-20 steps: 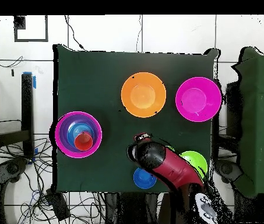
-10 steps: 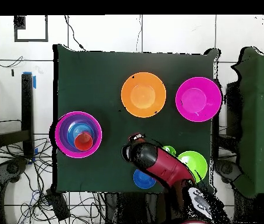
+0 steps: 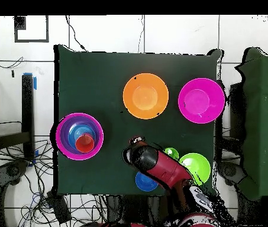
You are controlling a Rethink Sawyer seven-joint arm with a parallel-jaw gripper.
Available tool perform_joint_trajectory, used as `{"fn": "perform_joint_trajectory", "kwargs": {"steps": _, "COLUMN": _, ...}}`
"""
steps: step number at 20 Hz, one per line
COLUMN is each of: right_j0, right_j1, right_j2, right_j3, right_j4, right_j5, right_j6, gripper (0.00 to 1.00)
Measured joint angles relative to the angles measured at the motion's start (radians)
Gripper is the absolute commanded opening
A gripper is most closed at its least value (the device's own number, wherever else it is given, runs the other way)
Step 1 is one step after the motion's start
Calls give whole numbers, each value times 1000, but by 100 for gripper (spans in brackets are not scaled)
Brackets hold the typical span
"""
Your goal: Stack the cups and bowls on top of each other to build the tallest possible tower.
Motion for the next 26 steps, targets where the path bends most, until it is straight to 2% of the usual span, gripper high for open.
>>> {"fn": "perform_joint_trajectory", "kwargs": {"steps": 15, "right_j0": -21, "right_j1": 12, "right_j2": 2, "right_j3": 1, "right_j4": 0, "right_j5": 0, "right_j6": 0, "gripper": 100}}
{"fn": "perform_joint_trajectory", "kwargs": {"steps": 22, "right_j0": 17, "right_j1": -36, "right_j2": -30, "right_j3": 2, "right_j4": 0, "right_j5": 27, "right_j6": 0, "gripper": 100}}
{"fn": "perform_joint_trajectory", "kwargs": {"steps": 26, "right_j0": 70, "right_j1": -93, "right_j2": -71, "right_j3": 2, "right_j4": 4, "right_j5": 89, "right_j6": 0, "gripper": 100}}
